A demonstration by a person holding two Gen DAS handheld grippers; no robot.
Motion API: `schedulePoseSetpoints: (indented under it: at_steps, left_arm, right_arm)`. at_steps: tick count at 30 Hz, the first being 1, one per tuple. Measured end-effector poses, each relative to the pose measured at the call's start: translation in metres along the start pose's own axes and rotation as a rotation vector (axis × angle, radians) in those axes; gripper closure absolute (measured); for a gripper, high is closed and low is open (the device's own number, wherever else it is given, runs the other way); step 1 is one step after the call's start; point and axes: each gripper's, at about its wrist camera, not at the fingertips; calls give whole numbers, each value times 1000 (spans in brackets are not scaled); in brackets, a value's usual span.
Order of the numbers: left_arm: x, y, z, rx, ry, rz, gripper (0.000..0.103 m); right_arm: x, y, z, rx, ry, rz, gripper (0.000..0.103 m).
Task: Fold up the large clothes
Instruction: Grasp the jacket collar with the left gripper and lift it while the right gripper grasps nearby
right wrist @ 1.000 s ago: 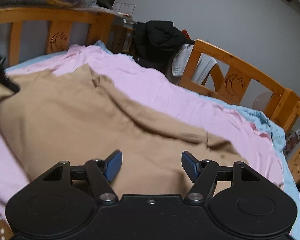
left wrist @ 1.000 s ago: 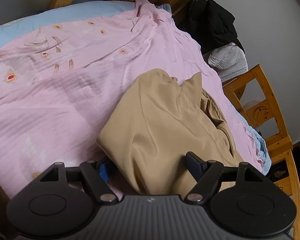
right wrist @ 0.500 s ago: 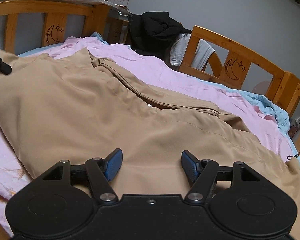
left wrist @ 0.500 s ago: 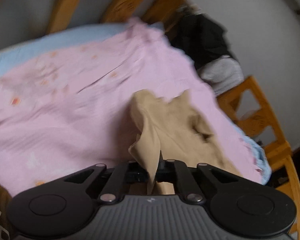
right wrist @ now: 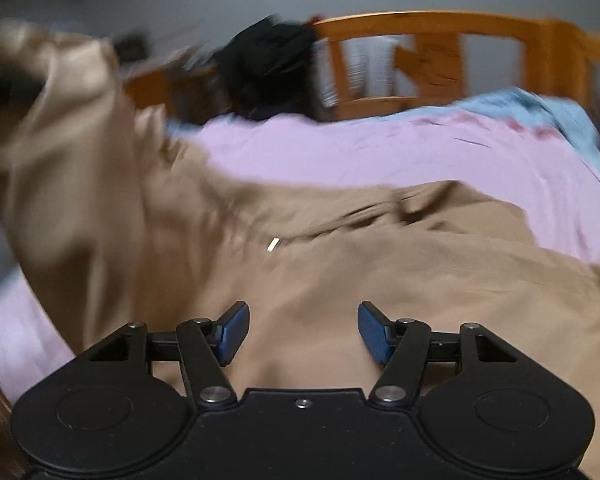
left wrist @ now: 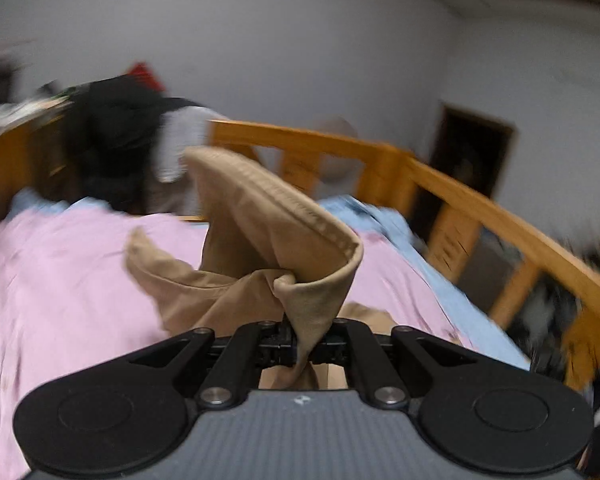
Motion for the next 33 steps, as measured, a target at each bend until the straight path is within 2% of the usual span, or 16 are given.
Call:
schedulePoseSetpoints:
  at_steps: [3,6,10,11,13,14,17,19,20,23,25,28,30,33]
  left_arm:
    - [-28,-28,-16,-110,99,47,100]
    - [-56,-60,-20,-220,189,94,100]
    - [-84,-107,-2,-347,270,165,100]
    - [-90,-114,2,-360,284,179,100]
    - [-100,-125,14,-374,306,199,100]
    - [-105,-129,19,-384,311,207,100]
    - [-114,-146,34,-428,298,229,100]
    - [-118,-155,44,-460,288,246,100]
    - [-120,-160,48,-476,285,251,100]
    - [-128,-175,61,-506,278,271,100]
    - [-134,-181,68,-496,281,280,100]
    - [-140,-187,75,-500,279,288,100]
    - [-148,-191,79,-505,290,301,100]
    - [-155,-196,86,-519,304,312,100]
  right_arm:
    - [25,-43,-15,-189,-3,-49,40]
    - [48,-83,-28,-327,-20,-97,40]
    - [71,-131,-42,-536,-43,-230,30]
    - [75,-141,-44,-578,-40,-272,27]
    - [79,-157,-48,-654,-32,-369,11]
    - [81,-162,-49,-686,-30,-401,8]
    - [80,-174,-52,-744,3,-435,7]
    - [75,-177,-55,-737,42,-419,8]
    - [73,-178,-57,-724,63,-390,10]
    - [67,-176,-61,-655,115,-292,26]
    - [68,-176,-61,-609,117,-250,46]
    - [68,-176,-58,-546,119,-198,57]
    - [69,-177,-56,-500,119,-162,70]
    - [71,-176,-54,-432,110,-124,77]
Point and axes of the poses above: each gripper's, at about its wrist camera, not at the fingertips, and x roughly against the way its jaws point, y to its left, z to its underside, and after that the axes turned 10 degrees about z, right-handed
